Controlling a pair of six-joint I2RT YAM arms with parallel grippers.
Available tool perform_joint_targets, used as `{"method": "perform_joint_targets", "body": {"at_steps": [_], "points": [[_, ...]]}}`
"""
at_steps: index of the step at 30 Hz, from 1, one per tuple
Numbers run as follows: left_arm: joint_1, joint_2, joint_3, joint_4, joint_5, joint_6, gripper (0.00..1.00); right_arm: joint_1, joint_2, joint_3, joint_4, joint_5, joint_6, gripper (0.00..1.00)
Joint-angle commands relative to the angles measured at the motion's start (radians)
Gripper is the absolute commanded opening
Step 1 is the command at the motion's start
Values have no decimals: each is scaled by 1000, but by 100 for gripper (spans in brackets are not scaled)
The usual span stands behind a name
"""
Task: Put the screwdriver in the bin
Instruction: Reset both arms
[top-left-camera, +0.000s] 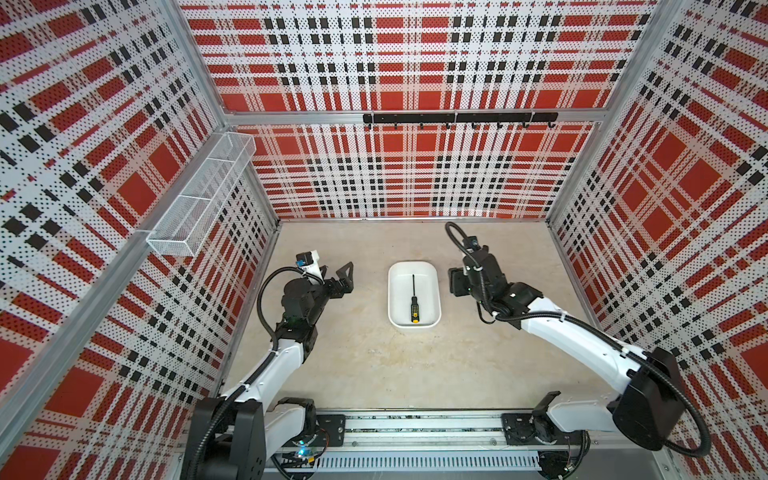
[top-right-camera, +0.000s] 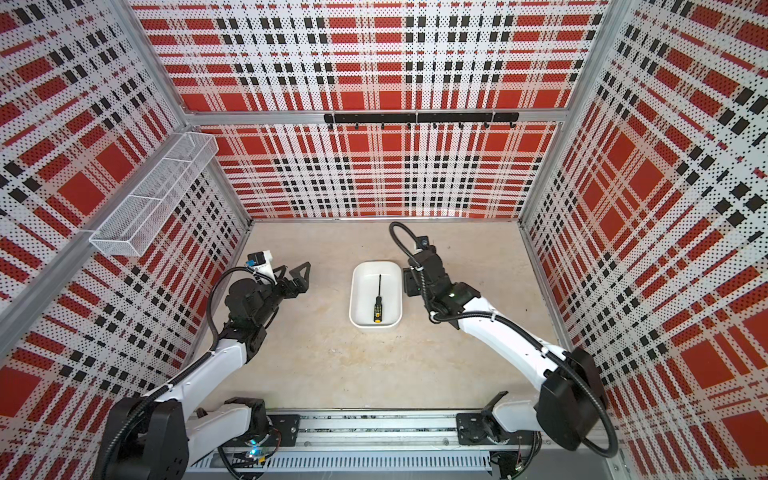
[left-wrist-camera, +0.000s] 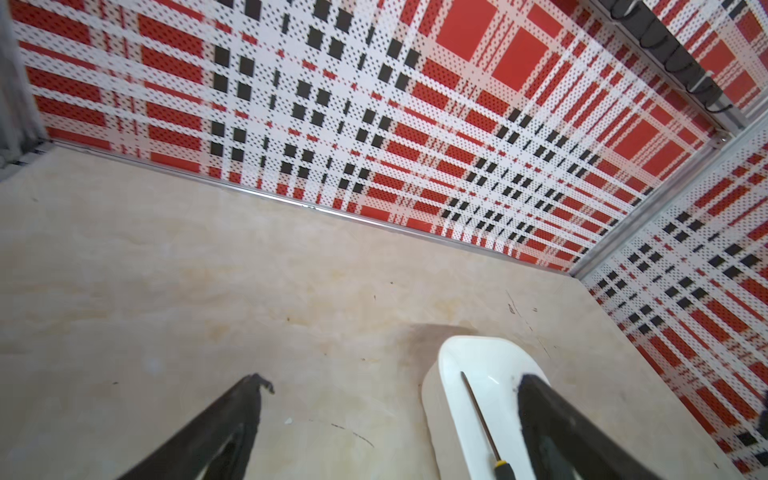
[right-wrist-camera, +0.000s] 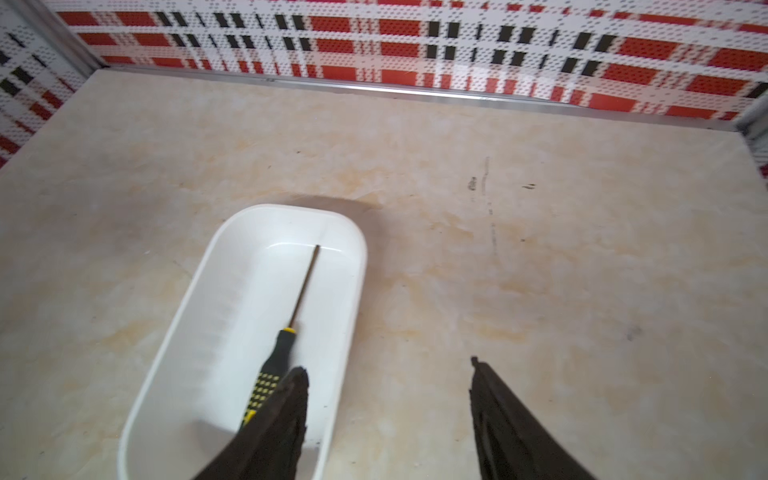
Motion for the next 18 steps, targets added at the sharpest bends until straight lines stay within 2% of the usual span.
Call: {"method": "perform_joint_targets", "body": {"at_steps": [1,5,8,13,15,18], "points": [[17,-30,-13,42,-44,77,98,-62,-84,-99,115,45,-118,65],[29,-47,-36,86,-100,133,98,-132,-174,-257,307,124,-269,65],[58,-39,-52,127,-91,129,98,-220,-213,-370,474,49,-334,64],[105,-7,-60,170,-89,141,98,-369,-200,-490,649,-19,-334,64],[116,-2,-85,223,-97,160,98,-417,-181,-554,773,-43,-332,64],[126,2,-153,352,-104,215,98,-490,-139,-668,1006,-146,-317,64]]}}
